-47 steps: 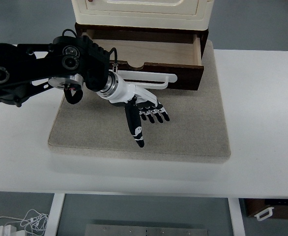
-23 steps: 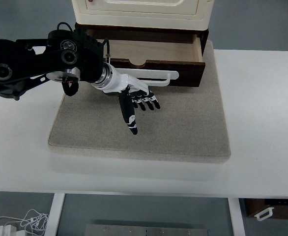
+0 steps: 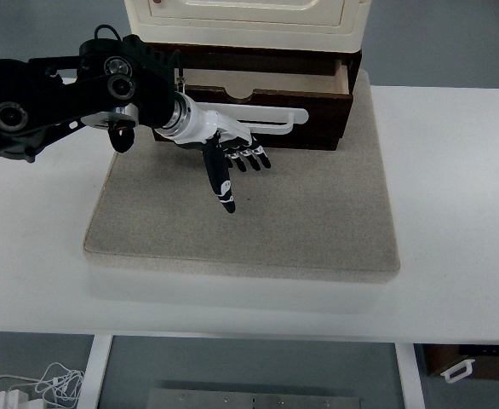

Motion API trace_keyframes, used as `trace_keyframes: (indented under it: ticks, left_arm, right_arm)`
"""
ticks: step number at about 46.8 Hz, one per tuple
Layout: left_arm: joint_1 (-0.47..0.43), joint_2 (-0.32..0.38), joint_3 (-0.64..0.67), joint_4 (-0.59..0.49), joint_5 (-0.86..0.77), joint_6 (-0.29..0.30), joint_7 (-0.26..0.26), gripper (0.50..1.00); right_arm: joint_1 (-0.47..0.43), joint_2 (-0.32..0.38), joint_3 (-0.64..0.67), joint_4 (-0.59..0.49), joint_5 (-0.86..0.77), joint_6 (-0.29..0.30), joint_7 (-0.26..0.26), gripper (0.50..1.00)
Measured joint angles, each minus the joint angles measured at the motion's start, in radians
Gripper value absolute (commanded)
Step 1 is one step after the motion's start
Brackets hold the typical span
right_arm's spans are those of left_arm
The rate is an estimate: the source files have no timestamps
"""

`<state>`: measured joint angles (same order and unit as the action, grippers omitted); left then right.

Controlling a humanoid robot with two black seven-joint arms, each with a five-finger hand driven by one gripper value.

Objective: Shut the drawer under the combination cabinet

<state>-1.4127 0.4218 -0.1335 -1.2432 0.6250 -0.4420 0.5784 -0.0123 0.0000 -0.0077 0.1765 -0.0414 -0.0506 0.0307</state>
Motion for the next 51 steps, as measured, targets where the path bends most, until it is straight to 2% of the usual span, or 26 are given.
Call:
trace_keyframes:
  ticks: [30, 51]
  left_arm:
    - [0.004, 0.003, -0.062, 0.129, 0.002, 0.000, -0.013, 0.988]
    - [0.012, 0.003, -0.065, 0.175, 0.000, 0.000, -0.015, 0.994]
  right_arm:
    - [0.000, 0.000, 0.000, 0.000, 0.000, 0.000, 0.000, 0.952]
    - [0.000, 0.000, 0.000, 0.000, 0.000, 0.000, 0.000, 0.952]
